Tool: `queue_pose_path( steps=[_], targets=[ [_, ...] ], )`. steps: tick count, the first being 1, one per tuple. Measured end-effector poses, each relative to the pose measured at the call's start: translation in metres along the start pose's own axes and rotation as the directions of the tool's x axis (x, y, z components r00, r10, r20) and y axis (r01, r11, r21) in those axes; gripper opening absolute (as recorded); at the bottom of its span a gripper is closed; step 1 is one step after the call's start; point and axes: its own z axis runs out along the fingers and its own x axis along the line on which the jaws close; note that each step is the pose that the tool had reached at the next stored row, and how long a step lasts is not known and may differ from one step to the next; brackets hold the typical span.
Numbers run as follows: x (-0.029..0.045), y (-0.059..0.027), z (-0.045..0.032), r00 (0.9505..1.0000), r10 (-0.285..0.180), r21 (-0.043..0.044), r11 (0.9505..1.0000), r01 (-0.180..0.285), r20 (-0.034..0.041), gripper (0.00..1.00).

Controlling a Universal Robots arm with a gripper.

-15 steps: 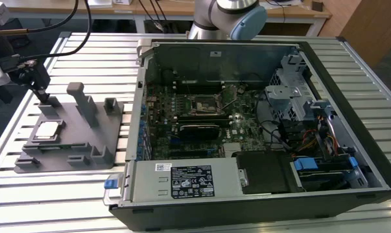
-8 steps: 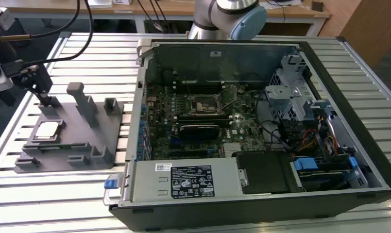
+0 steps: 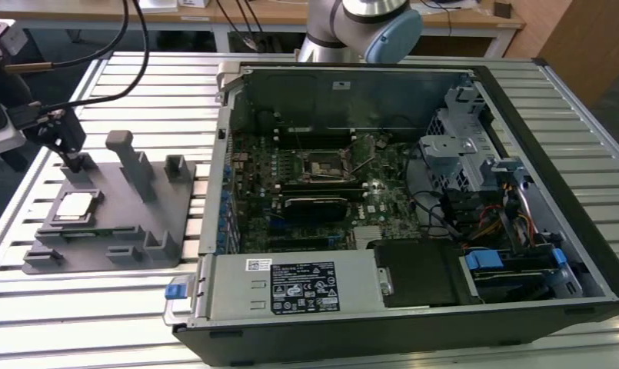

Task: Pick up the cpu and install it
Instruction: 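Pick up the cpu and move it towards the insertion slot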

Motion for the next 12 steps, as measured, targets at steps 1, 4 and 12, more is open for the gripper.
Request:
queue_pose_path(
  steps=[1, 4, 12],
  targets=[
    [0.0000, 0.0000, 0.0007, 1.0000, 0.000, 0.0000, 1.0000, 0.000, 0.0001, 0.76],
    [0.0000, -0.0001, 0.0026, 1.0000, 0.000, 0.0000, 1.0000, 0.000, 0.0000, 0.76],
    [0.0000, -0.0002, 0.0068, 1.0000, 0.000, 0.0000, 1.0000, 0.000, 0.0000, 0.76]
  ],
)
